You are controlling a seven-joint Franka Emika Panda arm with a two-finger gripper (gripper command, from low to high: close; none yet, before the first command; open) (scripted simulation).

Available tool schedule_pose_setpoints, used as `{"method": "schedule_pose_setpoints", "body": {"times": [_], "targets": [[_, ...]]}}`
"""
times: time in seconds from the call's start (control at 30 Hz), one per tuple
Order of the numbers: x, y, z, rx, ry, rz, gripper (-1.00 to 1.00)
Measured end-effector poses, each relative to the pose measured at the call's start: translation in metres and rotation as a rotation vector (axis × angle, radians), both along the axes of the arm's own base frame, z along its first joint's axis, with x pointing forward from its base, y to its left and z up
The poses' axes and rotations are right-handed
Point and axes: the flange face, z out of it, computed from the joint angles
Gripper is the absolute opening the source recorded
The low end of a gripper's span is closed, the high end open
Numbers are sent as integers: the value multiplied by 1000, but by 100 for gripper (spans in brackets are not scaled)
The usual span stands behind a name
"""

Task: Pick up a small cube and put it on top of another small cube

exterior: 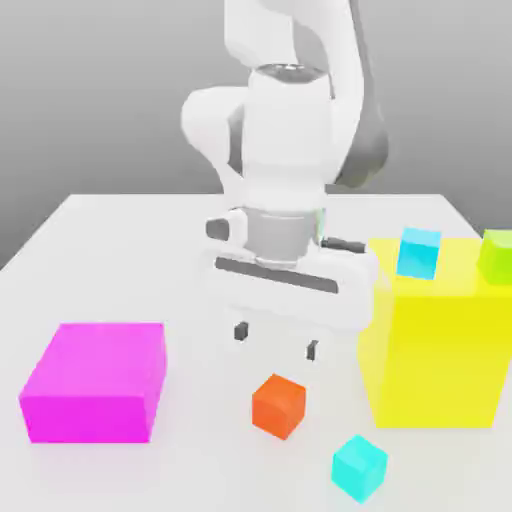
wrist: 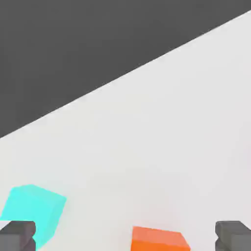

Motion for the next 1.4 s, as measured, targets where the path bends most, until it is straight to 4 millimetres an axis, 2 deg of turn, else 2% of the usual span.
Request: {"method": "schedule_pose_setpoints", "body": {"times": [0.07,0.27,0.3,0.5,0.57,0.8,0.93,1.07,1.4], "targets": [[-8,0,-23,7,25,-25,0],[-11,2,-72,10,34,-32,0],[-12,1,-79,9,35,-31,-100],[-13,1,-83,9,33,-31,-100],[-11,2,-75,9,33,-32,-100],[-12,2,-24,7,33,-29,-100],[4,9,-14,5,45,-109,-100],[24,38,-8,3,54,-171,-100],[76,86,22,11,41,-411,-100]]}}
